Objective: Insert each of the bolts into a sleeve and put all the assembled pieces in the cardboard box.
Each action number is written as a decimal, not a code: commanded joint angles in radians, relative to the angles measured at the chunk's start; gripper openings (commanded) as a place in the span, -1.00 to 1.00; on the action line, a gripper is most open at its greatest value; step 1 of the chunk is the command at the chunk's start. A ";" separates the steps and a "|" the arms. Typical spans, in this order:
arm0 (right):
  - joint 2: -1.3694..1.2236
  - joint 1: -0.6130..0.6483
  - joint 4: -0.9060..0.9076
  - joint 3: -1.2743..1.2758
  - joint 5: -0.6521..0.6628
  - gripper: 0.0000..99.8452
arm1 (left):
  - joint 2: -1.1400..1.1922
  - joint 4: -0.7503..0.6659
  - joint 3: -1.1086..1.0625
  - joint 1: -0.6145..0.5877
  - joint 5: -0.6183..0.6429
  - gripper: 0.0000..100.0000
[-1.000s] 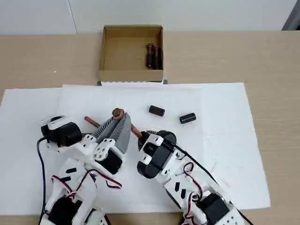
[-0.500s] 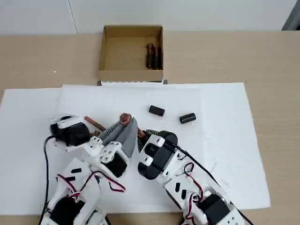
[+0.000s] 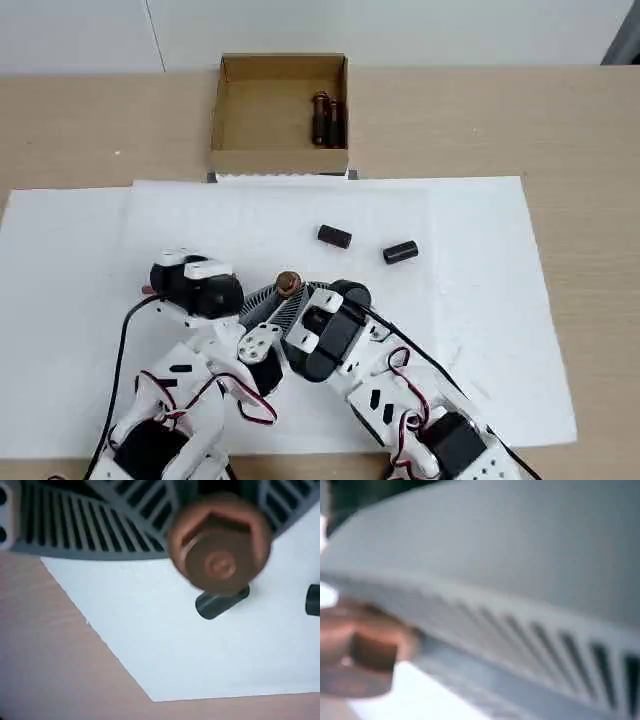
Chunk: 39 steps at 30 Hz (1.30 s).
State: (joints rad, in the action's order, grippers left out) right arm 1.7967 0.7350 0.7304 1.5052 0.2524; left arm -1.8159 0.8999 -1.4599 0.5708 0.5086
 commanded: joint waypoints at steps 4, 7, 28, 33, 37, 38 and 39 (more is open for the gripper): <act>0.015 0.002 -0.033 -0.029 0.009 -1.00 | 0.002 0.021 -0.044 0.000 -0.035 -0.67; 0.015 0.002 -0.033 -0.029 0.009 -1.00 | 0.002 0.021 -0.044 -0.002 -0.046 -0.66; 0.015 -0.002 -0.033 -0.028 0.009 -1.00 | 0.003 0.023 0.153 -0.114 -0.109 -0.66; 0.015 -0.004 -0.033 -0.028 0.009 -1.00 | 0.002 0.018 0.185 -0.127 -0.133 -0.87; 0.015 -0.012 -0.025 -0.021 0.003 -1.00 | 0.000 0.017 0.185 -0.129 -0.183 -0.98; 0.015 -0.028 -0.024 -0.020 0.002 -1.00 | 0.000 0.015 0.185 -0.129 -0.201 -0.99; 0.015 -0.050 -0.024 -0.020 0.000 -1.00 | 0.000 0.015 0.185 -0.129 -0.222 -0.99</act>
State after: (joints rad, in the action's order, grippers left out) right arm 1.7983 0.7273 0.7288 1.5006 0.2539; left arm -1.8067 0.9183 -1.3157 0.4450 0.3337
